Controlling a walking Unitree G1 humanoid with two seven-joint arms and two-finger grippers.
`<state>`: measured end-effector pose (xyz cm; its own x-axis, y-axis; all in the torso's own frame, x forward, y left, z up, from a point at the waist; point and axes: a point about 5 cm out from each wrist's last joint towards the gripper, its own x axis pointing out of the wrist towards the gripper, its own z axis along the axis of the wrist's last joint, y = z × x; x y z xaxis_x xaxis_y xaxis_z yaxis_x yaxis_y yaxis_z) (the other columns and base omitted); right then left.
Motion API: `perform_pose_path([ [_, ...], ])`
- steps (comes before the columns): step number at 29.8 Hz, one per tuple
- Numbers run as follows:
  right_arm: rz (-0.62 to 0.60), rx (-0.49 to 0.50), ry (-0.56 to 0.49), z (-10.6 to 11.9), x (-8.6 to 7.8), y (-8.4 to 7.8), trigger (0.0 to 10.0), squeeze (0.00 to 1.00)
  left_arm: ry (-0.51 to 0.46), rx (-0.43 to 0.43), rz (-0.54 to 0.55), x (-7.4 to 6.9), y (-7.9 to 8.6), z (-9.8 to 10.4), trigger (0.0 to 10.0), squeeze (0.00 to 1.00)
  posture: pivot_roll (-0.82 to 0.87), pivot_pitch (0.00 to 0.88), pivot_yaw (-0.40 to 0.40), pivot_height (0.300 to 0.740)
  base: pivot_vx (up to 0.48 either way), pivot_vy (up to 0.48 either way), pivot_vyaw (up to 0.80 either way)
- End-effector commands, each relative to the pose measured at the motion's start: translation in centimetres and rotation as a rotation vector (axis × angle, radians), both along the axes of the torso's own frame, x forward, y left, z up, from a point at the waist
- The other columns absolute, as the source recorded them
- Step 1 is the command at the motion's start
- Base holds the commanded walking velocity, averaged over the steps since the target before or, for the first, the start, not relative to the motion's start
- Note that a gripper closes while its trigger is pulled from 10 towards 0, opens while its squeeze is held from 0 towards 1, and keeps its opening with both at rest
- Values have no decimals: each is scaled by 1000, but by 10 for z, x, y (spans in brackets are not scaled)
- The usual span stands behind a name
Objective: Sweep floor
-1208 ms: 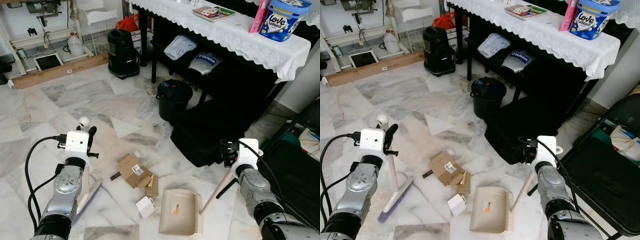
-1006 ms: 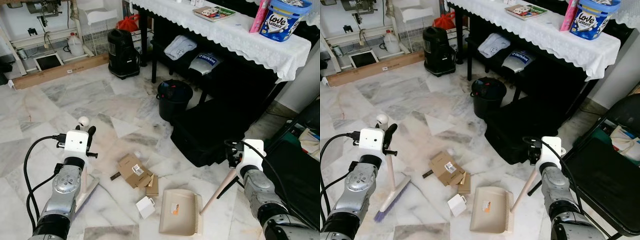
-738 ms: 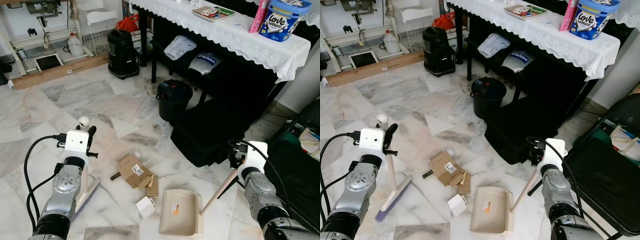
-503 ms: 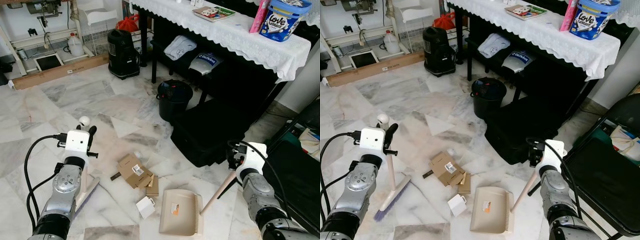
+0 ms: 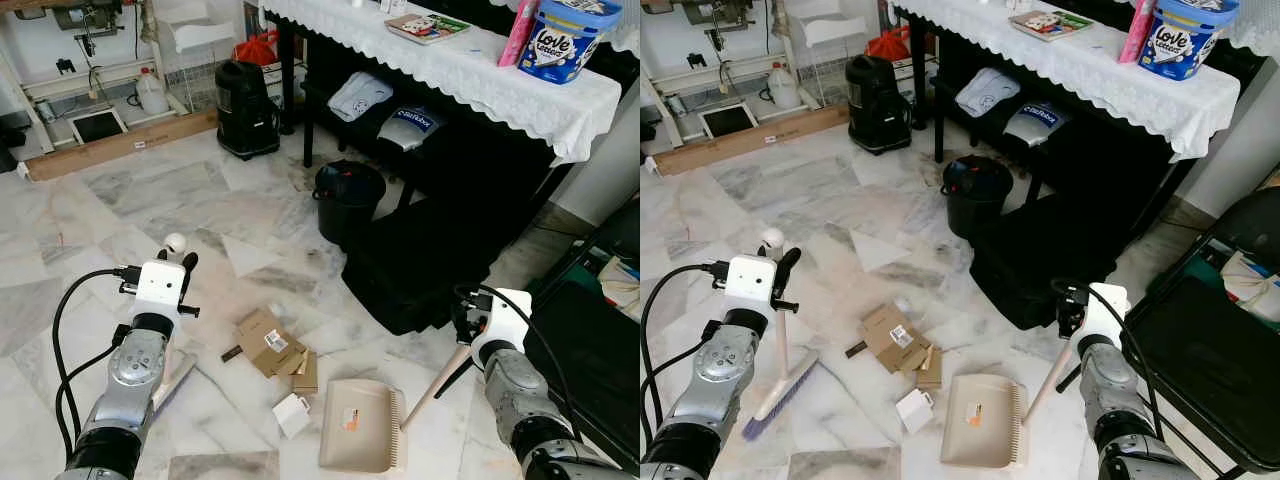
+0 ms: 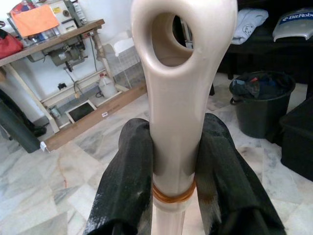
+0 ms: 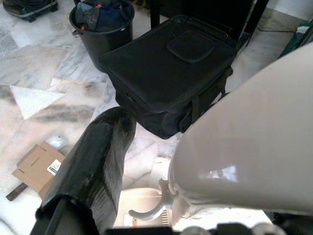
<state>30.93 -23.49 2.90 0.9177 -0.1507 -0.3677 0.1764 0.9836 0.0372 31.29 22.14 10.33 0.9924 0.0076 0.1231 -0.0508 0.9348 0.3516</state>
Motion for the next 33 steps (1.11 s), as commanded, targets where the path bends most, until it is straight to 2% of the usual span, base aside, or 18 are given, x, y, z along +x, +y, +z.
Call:
perform_pose_path([
  [1,-3,7,24,-5,-4,-2,510,0,-45,31,-19,3,-1,9,10000,0,81,35,-41,740,0,0,0],
  [2,-2,8,23,-5,-4,-2,0,0,-45,31,-18,3,0,10,10000,0,81,37,-41,740,0,0,0],
  [19,22,-1,43,-9,-7,2,0,0,-42,30,-17,4,0,10,10000,0,77,53,-39,740,0,0,0],
  [29,24,0,23,-6,-5,3,0,0,-40,29,-14,4,1,10,10000,0,77,55,-39,740,0,0,0],
  [33,34,-2,-12,0,1,6,0,0,-47,25,-14,4,0,11,10000,0,77,55,-39,740,0,0,0],
])
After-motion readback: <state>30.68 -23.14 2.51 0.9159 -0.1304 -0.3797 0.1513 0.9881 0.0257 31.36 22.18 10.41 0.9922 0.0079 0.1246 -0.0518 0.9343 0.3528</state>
